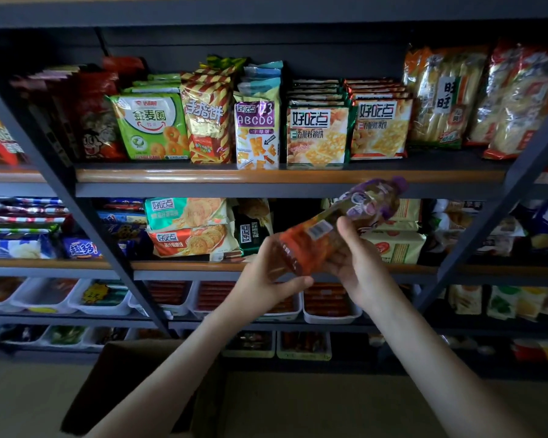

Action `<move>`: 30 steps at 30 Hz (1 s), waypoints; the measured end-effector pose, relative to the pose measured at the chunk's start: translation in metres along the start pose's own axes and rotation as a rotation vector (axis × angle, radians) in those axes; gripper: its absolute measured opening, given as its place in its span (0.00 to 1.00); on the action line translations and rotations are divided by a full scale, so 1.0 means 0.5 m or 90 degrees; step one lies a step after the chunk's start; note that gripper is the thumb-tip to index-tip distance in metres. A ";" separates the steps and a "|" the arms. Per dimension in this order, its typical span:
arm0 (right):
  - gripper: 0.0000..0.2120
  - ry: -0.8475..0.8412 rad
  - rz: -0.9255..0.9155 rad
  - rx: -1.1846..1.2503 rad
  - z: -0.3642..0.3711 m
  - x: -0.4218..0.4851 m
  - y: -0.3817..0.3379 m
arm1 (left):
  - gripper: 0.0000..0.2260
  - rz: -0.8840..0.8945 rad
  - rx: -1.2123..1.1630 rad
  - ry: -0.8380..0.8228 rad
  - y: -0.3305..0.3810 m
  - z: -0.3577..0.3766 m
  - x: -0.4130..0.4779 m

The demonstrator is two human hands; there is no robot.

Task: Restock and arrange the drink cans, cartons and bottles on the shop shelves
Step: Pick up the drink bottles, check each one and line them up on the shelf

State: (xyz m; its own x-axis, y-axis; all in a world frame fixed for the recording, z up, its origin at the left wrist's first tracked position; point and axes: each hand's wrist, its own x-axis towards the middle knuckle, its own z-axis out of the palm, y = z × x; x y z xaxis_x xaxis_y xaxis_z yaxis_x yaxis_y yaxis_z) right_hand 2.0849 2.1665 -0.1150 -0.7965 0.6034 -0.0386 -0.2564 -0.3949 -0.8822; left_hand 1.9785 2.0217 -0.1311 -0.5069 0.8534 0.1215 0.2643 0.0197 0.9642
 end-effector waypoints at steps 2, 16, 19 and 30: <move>0.21 0.003 0.041 0.061 0.003 -0.004 -0.004 | 0.30 0.062 -0.046 0.054 0.007 0.023 -0.002; 0.07 0.019 -0.057 -0.181 0.013 -0.026 -0.065 | 0.36 0.102 0.291 -0.012 0.105 0.007 0.053; 0.09 0.006 -0.101 -0.194 0.023 -0.019 -0.098 | 0.30 0.160 0.284 0.070 0.138 0.014 0.062; 0.21 0.026 -0.194 -0.135 0.028 0.008 -0.231 | 0.28 0.280 0.387 0.109 0.252 0.013 0.112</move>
State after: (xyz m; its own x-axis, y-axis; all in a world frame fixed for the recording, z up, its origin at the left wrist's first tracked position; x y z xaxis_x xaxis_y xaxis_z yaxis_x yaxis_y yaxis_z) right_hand 2.1037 2.2050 -0.0066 -0.6776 0.6997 0.2265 -0.3561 -0.0426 -0.9335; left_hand 1.9886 2.0752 -0.0045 -0.3580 0.7573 0.5462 0.8505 0.0231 0.5255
